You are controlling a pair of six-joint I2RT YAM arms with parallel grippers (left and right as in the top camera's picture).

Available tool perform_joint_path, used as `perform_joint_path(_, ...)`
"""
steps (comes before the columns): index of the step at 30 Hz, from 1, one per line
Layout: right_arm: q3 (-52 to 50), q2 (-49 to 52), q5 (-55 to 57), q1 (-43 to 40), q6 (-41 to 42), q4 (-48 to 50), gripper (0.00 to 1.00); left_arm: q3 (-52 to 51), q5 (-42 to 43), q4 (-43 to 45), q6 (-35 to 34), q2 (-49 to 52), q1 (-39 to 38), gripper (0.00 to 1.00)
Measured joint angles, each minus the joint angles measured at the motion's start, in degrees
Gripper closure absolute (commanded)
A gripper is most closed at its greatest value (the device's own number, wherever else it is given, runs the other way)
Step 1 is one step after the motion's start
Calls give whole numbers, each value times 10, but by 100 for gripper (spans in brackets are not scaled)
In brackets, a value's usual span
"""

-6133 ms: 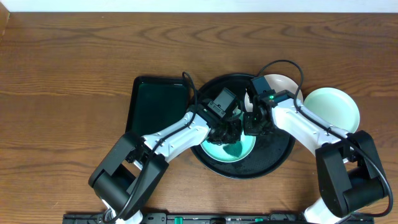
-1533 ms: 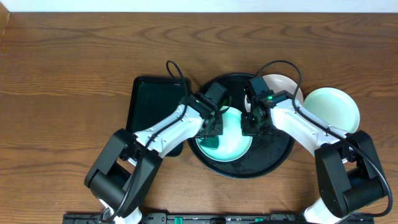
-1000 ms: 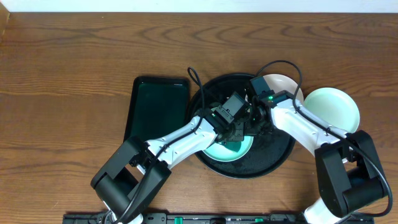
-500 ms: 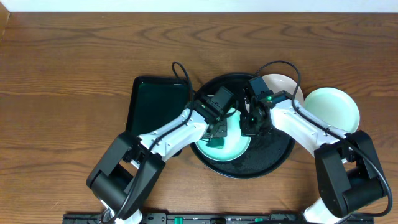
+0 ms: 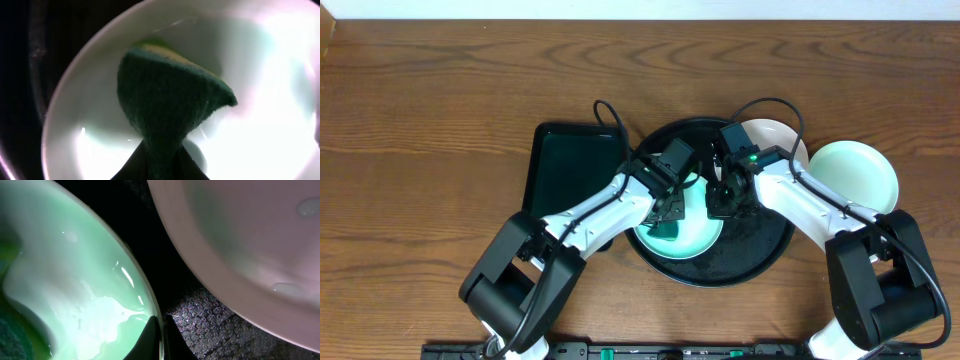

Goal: Clean dirty plates on tray and stack at the side
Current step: 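Scrub the pale green plate center once more with the sponge, then lift the sponge with the left gripper and move it over the black rectangular tray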

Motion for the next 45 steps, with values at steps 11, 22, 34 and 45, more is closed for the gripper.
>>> perform_joint_path(11, 0, 0, 7, 0, 4, 0, 85, 0, 10, -4, 3, -20, -5, 92)
perform_joint_path(22, 0, 0, 14, 0, 5, 0, 67, 0, 19, -9, 23, -174, 45, 92)
perform_joint_path(34, 0, 0, 15, 0, 4, 0, 66, 0, -18, -139, 83, -202, 202, 93)
perform_joint_path(45, 0, 0, 15, 0, 5, 10, 89, 0, -104, -182, 118, -202, 329, 92)
